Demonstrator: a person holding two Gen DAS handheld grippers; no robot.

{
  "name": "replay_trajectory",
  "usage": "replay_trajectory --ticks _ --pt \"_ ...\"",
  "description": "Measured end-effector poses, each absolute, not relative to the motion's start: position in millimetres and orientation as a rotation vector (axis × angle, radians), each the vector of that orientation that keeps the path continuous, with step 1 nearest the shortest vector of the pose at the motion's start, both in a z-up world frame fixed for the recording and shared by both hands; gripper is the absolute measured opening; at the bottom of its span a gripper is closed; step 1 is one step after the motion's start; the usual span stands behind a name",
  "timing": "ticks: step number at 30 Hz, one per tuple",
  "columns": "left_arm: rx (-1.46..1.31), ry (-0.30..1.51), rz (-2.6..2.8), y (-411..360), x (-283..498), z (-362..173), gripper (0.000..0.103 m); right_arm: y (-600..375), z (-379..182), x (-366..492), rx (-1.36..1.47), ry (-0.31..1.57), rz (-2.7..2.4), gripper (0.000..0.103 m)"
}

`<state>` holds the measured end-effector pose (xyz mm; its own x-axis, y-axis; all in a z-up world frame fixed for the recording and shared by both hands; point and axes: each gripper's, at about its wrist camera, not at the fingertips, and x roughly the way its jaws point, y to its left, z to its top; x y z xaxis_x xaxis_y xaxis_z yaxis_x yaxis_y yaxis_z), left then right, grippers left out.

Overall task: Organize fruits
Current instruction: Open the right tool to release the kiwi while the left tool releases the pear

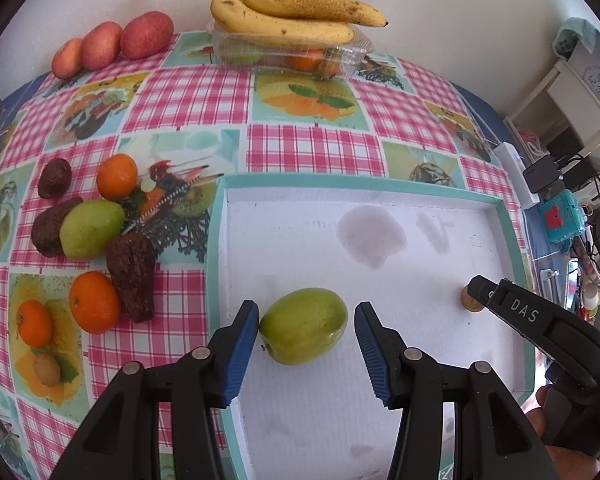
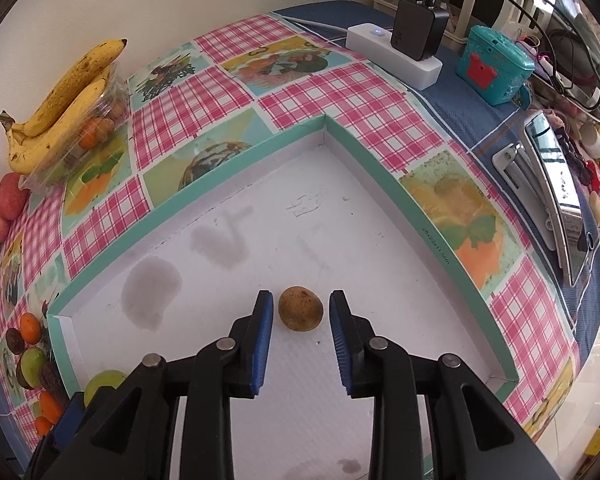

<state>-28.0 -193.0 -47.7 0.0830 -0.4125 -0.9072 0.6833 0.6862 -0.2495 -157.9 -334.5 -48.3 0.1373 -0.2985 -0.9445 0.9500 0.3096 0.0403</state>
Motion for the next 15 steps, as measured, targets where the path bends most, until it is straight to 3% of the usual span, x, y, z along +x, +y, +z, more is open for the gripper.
replay_trajectory --ticks 15 --pt "0.228 1.184 -0.829 -181 -17 -13 0.055 -329 -20 -159 0.741 0.995 -1.054 0.031"
